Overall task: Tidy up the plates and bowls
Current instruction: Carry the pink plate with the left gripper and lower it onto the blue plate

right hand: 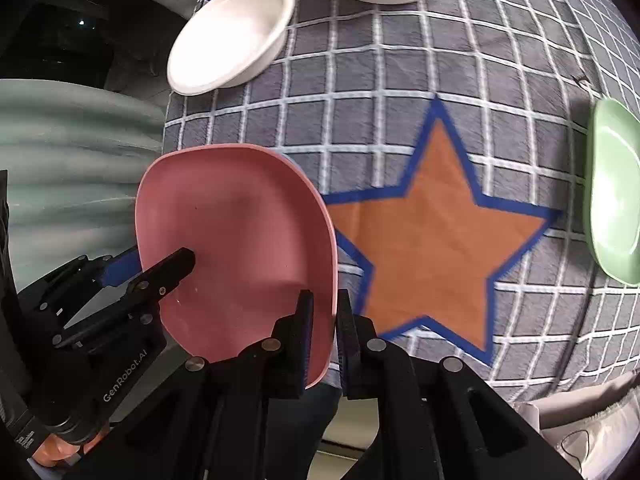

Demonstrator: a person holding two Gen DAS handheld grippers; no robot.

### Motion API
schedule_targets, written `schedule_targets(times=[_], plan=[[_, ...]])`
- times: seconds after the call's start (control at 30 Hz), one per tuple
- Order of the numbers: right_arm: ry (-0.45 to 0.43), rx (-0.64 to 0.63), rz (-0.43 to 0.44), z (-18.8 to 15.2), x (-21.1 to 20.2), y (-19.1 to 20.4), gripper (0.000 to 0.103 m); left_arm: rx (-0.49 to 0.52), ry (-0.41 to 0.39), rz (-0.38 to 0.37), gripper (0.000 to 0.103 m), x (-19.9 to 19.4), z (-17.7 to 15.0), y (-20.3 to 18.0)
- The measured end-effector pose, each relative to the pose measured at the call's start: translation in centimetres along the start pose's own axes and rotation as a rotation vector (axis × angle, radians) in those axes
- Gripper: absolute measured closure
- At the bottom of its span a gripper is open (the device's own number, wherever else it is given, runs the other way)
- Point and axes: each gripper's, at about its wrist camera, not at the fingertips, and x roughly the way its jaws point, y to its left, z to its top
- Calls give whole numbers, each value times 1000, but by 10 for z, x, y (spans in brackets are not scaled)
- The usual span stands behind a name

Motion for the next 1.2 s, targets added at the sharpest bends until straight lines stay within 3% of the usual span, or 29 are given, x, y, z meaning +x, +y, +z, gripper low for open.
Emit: schedule_targets(times=[0.2,0.33,0.4,0.47,0.5,0.53,0.57,0.63,0.8,0.83,0.87,1.2], plan=[[10,18,-17,5,16,22,89,24,14,-11,71,25,3,35],[15,31,-36,11,28,33,89,35,25,-15,70,40,2,36],[17,33,-41,11,30,34,89,41,25,-17,62,42,2,37],[19,31,-52,10,32,34,89,45,13,-17,40,49,5,47],[17,30,-66,11,34,35,87,46,2,-15,37,48,5,51],[14,29,-76,12,37,36,74,46,-5,-16,34,44,6,50],[10,34,-80,13,39,39,41,47,-12,-16,33,38,7,50],[-11,57,-87,10,34,34,17,42,-24,-6,26,30,8,51],[-66,122,-101,8,17,16,13,66,-60,-19,24,20,6,48],[-70,135,-115,6,17,12,4,78,-59,-19,24,22,7,41],[-70,143,-119,4,15,10,1,91,-59,-21,24,21,8,37],[-129,206,-153,-11,-29,-22,1,189,-112,-54,24,-20,19,-36]])
